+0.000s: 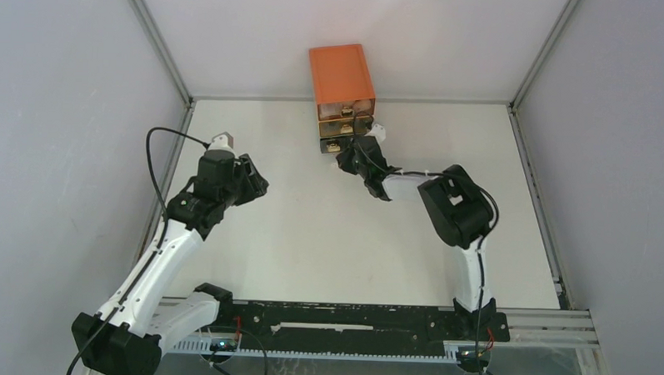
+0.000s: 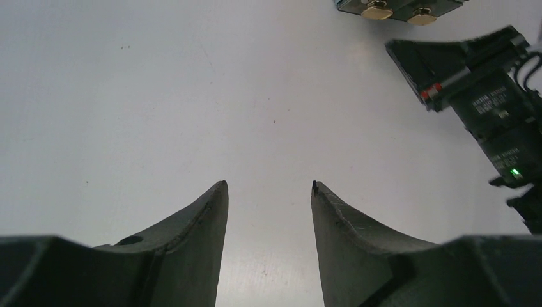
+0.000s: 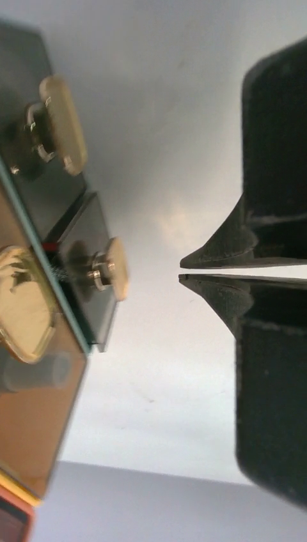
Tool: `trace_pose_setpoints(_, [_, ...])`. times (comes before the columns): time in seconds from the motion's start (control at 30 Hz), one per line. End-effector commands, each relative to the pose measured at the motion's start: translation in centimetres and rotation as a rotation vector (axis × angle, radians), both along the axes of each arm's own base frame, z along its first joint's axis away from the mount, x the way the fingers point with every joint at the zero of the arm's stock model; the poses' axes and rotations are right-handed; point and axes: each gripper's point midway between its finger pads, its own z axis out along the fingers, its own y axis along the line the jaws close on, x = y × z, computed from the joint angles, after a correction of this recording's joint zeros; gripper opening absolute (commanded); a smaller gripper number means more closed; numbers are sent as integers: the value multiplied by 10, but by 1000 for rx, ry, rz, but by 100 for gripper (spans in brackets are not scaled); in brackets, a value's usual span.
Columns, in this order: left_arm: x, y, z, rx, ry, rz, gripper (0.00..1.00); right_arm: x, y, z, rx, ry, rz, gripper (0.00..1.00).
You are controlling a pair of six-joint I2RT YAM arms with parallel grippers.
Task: Organize the makeup
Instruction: Close the drawer in the storage box, then reset both arms
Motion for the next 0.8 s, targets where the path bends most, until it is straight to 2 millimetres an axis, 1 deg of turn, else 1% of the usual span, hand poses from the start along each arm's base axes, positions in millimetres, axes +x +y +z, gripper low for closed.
trace_pose_setpoints(0.0, [2,9,12,36,-65,12,55,-26,-19,95,-44,-146,-2,16])
trace_pose_setpoints(0.1, [5,14,29,55,-112,19,61,-52,-52,119,-203,-161,-18,23])
trace_pose_setpoints(0.17, [8,15,43,63,-148,20,63,-65,-80,134,-292,-158,-65,27])
trace_pose_setpoints(0.2, [9,15,49,64,-166,17,64,-71,-98,146,-332,-166,-105,28])
trace_pose_setpoints(0.27, [10,16,61,69,-194,13,67,-86,-131,155,-415,-137,-163,30])
trace_pose_setpoints(0.33, [12,19,72,80,-223,21,72,-99,-164,166,-459,-111,-240,41])
trace_pose_setpoints(0.4, [13,23,83,94,-252,36,81,-111,-196,176,-488,-84,-312,52])
trace_pose_setpoints(0.5, [13,33,96,112,-289,85,96,-132,-243,190,-510,-47,-407,59])
trace_pose_setpoints(0.53, [14,36,100,116,-304,103,99,-139,-259,195,-513,-36,-450,64])
trace_pose_setpoints(0.6, [15,43,103,130,-324,142,100,-154,-292,202,-523,-22,-548,75])
trace_pose_setpoints(0.67, [16,50,105,145,-330,177,100,-170,-319,211,-540,-23,-639,81])
trace_pose_setpoints(0.73, [15,56,103,170,-317,207,100,-188,-345,219,-556,-24,-746,96])
trace_pose_setpoints(0.77, [15,59,102,182,-310,214,100,-198,-358,226,-554,-34,-803,100])
